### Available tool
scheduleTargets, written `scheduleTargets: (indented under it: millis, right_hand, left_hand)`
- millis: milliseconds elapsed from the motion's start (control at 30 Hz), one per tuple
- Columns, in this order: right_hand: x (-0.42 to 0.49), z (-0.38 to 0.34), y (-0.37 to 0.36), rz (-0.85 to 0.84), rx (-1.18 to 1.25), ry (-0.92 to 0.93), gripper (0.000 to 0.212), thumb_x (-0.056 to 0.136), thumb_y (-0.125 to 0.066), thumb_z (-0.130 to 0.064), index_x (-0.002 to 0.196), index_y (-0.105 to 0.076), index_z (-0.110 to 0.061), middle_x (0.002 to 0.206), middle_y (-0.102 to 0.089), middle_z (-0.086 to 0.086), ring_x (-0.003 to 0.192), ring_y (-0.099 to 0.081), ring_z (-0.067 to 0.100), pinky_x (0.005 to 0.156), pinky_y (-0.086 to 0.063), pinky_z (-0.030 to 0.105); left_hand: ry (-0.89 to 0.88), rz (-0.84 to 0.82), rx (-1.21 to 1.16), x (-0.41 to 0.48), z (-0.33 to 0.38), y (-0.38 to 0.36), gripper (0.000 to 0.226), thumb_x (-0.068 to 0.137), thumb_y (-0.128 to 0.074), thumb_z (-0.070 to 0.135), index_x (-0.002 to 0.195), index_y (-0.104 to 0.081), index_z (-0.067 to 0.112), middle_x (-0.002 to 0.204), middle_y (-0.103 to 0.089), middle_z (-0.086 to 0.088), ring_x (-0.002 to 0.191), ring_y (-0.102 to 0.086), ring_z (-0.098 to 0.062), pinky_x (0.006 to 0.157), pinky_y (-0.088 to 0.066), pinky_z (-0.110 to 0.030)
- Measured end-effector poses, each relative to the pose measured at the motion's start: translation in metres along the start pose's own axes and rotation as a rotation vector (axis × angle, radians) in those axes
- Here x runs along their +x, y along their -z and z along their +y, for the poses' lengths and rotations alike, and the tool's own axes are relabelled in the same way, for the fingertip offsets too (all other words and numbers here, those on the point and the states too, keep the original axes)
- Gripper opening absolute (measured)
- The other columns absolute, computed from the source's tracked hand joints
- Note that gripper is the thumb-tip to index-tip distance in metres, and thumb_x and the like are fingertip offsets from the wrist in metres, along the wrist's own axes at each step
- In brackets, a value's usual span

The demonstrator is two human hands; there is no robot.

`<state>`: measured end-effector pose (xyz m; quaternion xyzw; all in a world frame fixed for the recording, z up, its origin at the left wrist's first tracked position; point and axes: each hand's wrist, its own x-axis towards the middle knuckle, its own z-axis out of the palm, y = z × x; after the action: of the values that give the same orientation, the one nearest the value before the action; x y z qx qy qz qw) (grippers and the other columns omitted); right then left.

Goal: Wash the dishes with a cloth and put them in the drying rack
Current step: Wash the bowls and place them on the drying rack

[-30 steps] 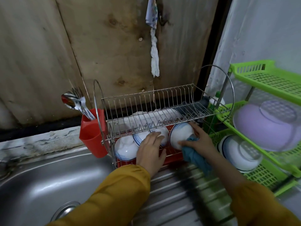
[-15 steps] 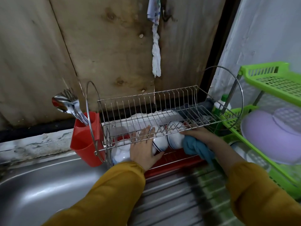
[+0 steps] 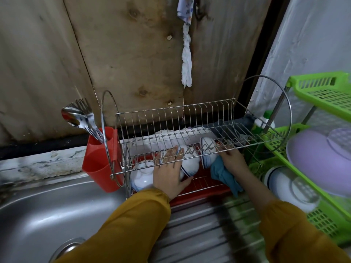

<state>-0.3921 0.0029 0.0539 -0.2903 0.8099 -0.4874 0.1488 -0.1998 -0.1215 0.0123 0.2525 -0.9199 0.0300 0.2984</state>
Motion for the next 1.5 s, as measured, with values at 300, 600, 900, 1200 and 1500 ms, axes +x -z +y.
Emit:
scheduleTargets:
  millis: [300, 600, 900, 1200, 1500]
  right_hand:
    - [0.008, -0.009, 0.016, -0.057, -0.127, -0.056, 0.031, 0.1, -0.052, -0.035, 0.101, -0.065, -0.007, 0.109, -0.064, 0.02, 0.103, -0.059, 0.035, 0.088, -0.047, 0.042]
    - [0.008, -0.01, 0.015, -0.233, -0.327, 0.035, 0.062, 0.082, -0.048, -0.069, 0.124, -0.064, -0.026, 0.128, -0.062, 0.006, 0.117, -0.057, 0.03, 0.1, -0.045, 0.047]
    - [-0.007, -0.013, 0.014, -0.091, -0.234, 0.122, 0.032, 0.098, -0.056, -0.032, 0.112, -0.07, -0.007, 0.106, -0.071, 0.015, 0.098, -0.063, 0.027, 0.088, -0.05, 0.04]
    - [-0.002, -0.015, -0.001, -0.071, -0.358, 0.066, 0.03, 0.1, -0.051, -0.027, 0.109, -0.069, -0.004, 0.108, -0.067, 0.021, 0.102, -0.061, 0.035, 0.086, -0.048, 0.039]
    - [-0.053, -0.031, -0.003, 0.072, -0.261, 0.129, 0.038, 0.098, -0.055, -0.032, 0.131, -0.061, -0.013, 0.104, -0.069, 0.015, 0.099, -0.063, 0.029, 0.087, -0.049, 0.036]
  left_hand:
    - [-0.022, 0.007, 0.061, -0.001, 0.0, -0.002, 0.088, 0.077, -0.039, 0.072, 0.144, -0.034, 0.015, 0.143, -0.052, -0.006, 0.125, -0.056, -0.023, 0.105, -0.033, -0.043]
    - [-0.056, -0.005, 0.055, -0.001, 0.0, -0.001, 0.084, 0.076, -0.043, 0.072, 0.134, -0.05, 0.012, 0.138, -0.056, -0.008, 0.124, -0.056, -0.025, 0.098, -0.031, -0.043]
    - [-0.067, 0.01, -0.016, -0.001, 0.0, 0.003, 0.089, 0.066, -0.06, 0.073, 0.13, -0.045, 0.012, 0.128, -0.063, -0.009, 0.113, -0.06, -0.023, 0.089, -0.032, -0.039]
    - [-0.08, -0.021, -0.038, -0.002, 0.001, 0.008, 0.091, 0.064, -0.071, 0.07, 0.126, -0.044, 0.01, 0.116, -0.066, -0.01, 0.1, -0.066, -0.026, 0.088, -0.031, -0.04]
    - [-0.029, -0.06, -0.134, -0.019, 0.006, 0.024, 0.092, 0.07, -0.071, 0.048, 0.143, -0.033, 0.005, 0.145, -0.047, -0.014, 0.137, -0.04, -0.027, 0.115, -0.019, -0.045]
